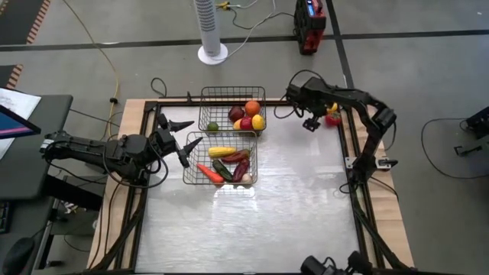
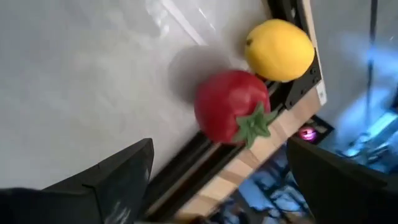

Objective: Sort produce into baskets
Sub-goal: Put the tomato into the top wire basket, then put the lemon into the top wire basket

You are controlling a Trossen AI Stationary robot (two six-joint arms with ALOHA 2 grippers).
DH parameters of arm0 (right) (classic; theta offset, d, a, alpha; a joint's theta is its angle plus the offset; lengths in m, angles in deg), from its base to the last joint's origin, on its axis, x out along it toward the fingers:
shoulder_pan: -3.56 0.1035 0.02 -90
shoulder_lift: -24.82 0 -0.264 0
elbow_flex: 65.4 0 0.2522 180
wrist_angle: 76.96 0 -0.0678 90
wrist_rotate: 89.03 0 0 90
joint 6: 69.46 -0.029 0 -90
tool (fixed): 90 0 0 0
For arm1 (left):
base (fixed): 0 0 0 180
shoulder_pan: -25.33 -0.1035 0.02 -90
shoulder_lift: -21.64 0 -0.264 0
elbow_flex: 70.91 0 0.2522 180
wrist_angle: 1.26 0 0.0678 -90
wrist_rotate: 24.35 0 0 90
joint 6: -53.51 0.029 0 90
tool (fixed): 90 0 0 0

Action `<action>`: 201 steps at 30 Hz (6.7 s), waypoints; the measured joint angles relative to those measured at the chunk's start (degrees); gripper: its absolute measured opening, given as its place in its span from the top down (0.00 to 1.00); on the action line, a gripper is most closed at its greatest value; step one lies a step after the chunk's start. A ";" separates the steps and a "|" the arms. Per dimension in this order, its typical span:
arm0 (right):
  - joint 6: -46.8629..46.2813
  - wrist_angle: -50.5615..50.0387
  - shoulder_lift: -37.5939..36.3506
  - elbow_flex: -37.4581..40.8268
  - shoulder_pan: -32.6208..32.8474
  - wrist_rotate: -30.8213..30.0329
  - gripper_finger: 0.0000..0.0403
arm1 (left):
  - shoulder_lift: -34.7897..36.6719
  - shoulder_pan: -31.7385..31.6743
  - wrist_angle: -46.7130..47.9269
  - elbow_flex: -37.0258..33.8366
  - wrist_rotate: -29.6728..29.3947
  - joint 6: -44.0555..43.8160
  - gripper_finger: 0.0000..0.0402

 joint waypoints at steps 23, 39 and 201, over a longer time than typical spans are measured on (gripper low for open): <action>-4.05 11.15 -0.07 9.41 -6.77 7.62 0.08 | 0.02 0.90 0.83 0.00 0.03 -0.70 0.31; -13.11 2.80 -6.96 9.51 19.00 13.46 0.08 | 0.02 0.90 0.81 0.00 -0.04 -0.66 0.31; -6.50 18.37 8.57 -2.77 -17.36 4.03 0.06 | 0.11 0.90 1.00 0.00 1.04 0.30 0.31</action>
